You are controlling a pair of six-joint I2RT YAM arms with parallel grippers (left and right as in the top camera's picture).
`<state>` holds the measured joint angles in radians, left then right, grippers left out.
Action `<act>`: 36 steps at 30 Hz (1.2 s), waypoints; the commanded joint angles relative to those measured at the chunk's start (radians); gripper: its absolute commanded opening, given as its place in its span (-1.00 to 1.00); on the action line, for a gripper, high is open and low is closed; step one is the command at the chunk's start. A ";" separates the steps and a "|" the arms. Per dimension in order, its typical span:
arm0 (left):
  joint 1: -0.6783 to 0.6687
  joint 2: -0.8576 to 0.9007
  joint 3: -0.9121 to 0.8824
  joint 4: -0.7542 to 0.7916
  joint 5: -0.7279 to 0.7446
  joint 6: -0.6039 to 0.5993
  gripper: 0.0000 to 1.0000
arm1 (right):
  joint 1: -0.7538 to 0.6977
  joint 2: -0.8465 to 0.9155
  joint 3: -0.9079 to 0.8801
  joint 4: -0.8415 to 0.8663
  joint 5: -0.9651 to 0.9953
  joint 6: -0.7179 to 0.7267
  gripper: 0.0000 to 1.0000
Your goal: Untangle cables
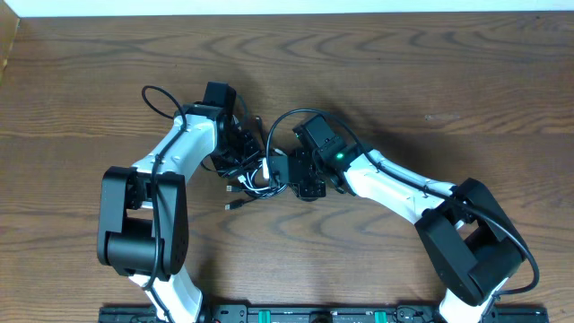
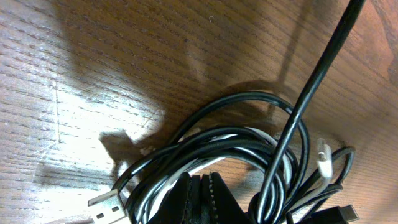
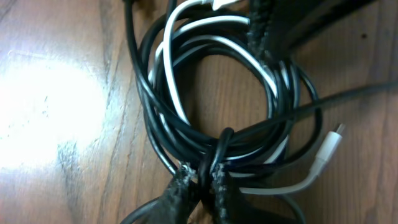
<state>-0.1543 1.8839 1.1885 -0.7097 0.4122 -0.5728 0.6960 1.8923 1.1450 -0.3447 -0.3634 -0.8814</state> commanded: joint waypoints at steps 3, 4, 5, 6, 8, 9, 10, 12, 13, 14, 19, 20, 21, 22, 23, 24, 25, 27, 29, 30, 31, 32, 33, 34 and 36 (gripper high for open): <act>0.005 0.008 -0.004 -0.003 -0.020 0.003 -0.85 | 0.003 0.014 0.004 -0.005 -0.005 -0.009 -0.98; 0.005 0.008 -0.004 -0.002 -0.019 0.003 -0.85 | 0.003 0.014 0.004 -0.006 -0.005 -0.002 -0.98; 0.005 0.008 -0.004 -0.002 -0.016 0.003 -0.85 | 0.004 0.013 0.004 -0.002 -0.005 0.016 -0.98; 0.008 0.007 -0.003 0.002 -0.003 0.003 -0.85 | 0.005 0.011 0.005 0.002 -0.006 0.042 -0.98; 0.018 0.004 -0.002 0.013 0.053 0.006 -0.85 | 0.005 0.002 0.007 0.003 -0.006 0.101 -0.98; 0.024 0.003 -0.002 0.023 0.093 0.021 -0.85 | 0.005 -0.003 0.007 0.003 -0.007 0.133 -0.99; 0.031 0.003 -0.001 0.035 0.132 0.036 -0.85 | 0.005 -0.011 0.008 0.005 -0.013 0.163 -0.98; 0.039 0.003 -0.001 0.046 0.164 0.048 -0.85 | 0.005 -0.024 0.008 0.019 -0.019 0.253 -0.99; 0.040 0.003 -0.001 0.046 0.160 0.049 -0.85 | 0.005 -0.029 0.008 0.025 -0.025 0.309 -0.99; 0.040 0.003 -0.001 0.046 0.147 0.049 -0.85 | 0.005 -0.031 0.009 0.028 -0.031 0.352 -0.98; 0.032 0.013 -0.002 0.045 0.107 0.048 -0.84 | 0.003 -0.035 0.010 0.018 -0.089 0.373 -0.98; 0.030 0.018 -0.002 0.046 0.107 0.048 -0.85 | 0.003 -0.035 0.013 0.016 -0.100 0.375 -0.99; 0.029 0.023 -0.003 0.045 0.107 0.048 -0.85 | 0.003 -0.035 0.020 0.013 -0.111 0.396 -0.99; 0.027 0.030 -0.004 0.045 0.107 0.048 -0.84 | 0.001 -0.035 0.027 0.011 -0.123 0.411 -0.98; 0.026 0.039 -0.005 0.045 0.107 0.048 -0.85 | -0.001 -0.035 0.036 0.003 -0.141 0.426 -0.98; 0.026 0.050 -0.005 0.042 0.107 0.048 -0.85 | -0.004 -0.035 0.048 -0.008 -0.167 0.435 -0.99; 0.024 0.062 -0.005 0.041 0.107 0.048 -0.85 | -0.009 -0.035 0.062 -0.022 -0.193 0.443 -0.98; 0.024 0.090 -0.007 0.040 0.107 0.048 -0.85 | -0.016 -0.035 0.088 -0.050 -0.240 0.461 -0.99; 0.024 0.117 -0.006 0.043 0.107 0.048 -0.85 | -0.021 -0.035 0.106 -0.071 -0.276 0.471 -0.98; 0.024 0.130 -0.007 0.046 0.107 0.048 -0.85 | -0.022 -0.035 0.110 -0.075 -0.290 0.471 -0.98; 0.024 0.141 -0.007 0.052 0.106 0.049 -0.85 | -0.021 -0.035 0.111 -0.075 -0.296 0.473 -0.98; 0.024 0.152 -0.006 0.058 0.100 0.048 -0.85 | -0.021 -0.035 0.111 -0.075 -0.296 0.486 -0.98; 0.024 0.158 -0.007 0.063 0.095 0.048 -0.85 | -0.021 -0.035 0.111 -0.076 -0.299 0.500 -0.99; 0.024 0.164 -0.007 0.066 0.091 0.049 -0.84 | -0.022 -0.035 0.111 -0.076 -0.299 0.518 -0.98; 0.024 0.168 -0.007 0.072 0.072 0.048 -0.84 | -0.024 -0.035 0.111 -0.075 -0.304 0.555 -0.99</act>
<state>-0.1253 1.9762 1.1919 -0.6575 0.5713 -0.5419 0.6769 1.8812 1.2423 -0.4160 -0.6128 -0.4004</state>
